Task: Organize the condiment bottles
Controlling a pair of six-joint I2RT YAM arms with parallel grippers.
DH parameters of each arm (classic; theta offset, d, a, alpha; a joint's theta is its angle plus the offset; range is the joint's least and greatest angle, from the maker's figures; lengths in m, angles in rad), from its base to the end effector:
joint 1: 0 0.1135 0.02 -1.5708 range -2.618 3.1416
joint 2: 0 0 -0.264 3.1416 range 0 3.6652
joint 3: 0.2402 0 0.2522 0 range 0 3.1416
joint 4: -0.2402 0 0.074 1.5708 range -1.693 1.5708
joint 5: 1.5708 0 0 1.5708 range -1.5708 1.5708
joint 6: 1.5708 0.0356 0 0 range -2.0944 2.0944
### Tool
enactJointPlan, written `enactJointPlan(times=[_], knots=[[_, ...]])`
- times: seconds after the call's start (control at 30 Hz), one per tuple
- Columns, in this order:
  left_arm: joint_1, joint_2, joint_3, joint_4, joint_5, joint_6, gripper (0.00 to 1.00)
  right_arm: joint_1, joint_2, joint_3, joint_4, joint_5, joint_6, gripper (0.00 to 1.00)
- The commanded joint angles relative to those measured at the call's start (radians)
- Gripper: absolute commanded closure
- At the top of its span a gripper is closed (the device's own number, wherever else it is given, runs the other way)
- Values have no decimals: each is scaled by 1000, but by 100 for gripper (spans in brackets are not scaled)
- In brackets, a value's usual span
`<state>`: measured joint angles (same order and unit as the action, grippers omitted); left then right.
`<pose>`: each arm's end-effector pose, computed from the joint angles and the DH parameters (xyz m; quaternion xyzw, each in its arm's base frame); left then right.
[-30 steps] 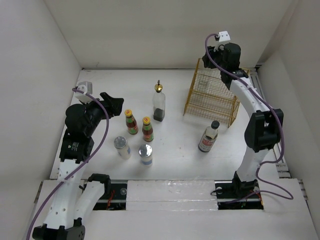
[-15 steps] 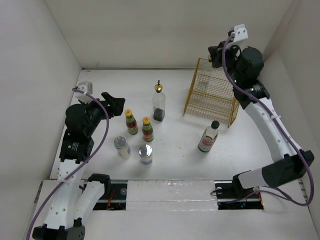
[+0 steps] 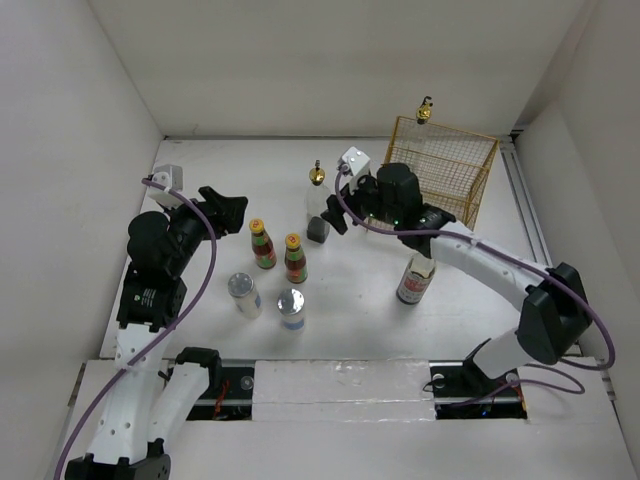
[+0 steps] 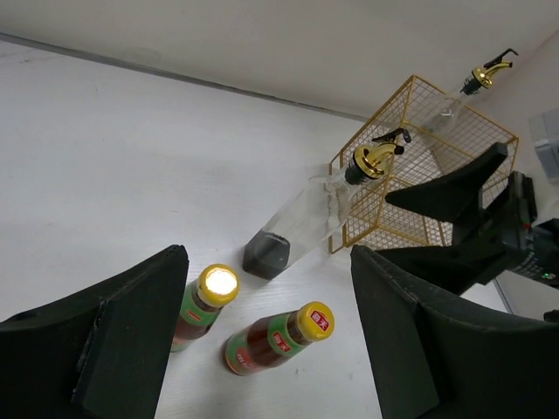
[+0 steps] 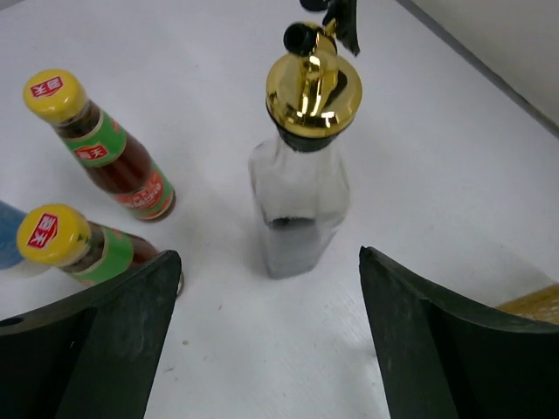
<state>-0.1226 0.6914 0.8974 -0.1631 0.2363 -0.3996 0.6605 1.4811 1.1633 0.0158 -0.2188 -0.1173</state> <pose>0.1505 -0.0269 0.3953 -0.0105 0.6921 -0.2639 0.6717 0.2729 0.2218 0.3245 -0.3634 0.7163 0.2428 0.5440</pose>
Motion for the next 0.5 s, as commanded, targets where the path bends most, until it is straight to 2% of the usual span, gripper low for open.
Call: enactJointPlan(times=[0.0, 0.27, 0.47], knots=[[5, -9, 5, 34, 32, 2, 29, 19, 59, 96, 105, 13, -44, 11], [5, -9, 5, 43, 41, 2, 27, 39, 176, 159, 226, 87, -25, 9], [5, 0, 5, 43, 60, 2, 27, 39, 272, 213, 329, 98, 10, 14]])
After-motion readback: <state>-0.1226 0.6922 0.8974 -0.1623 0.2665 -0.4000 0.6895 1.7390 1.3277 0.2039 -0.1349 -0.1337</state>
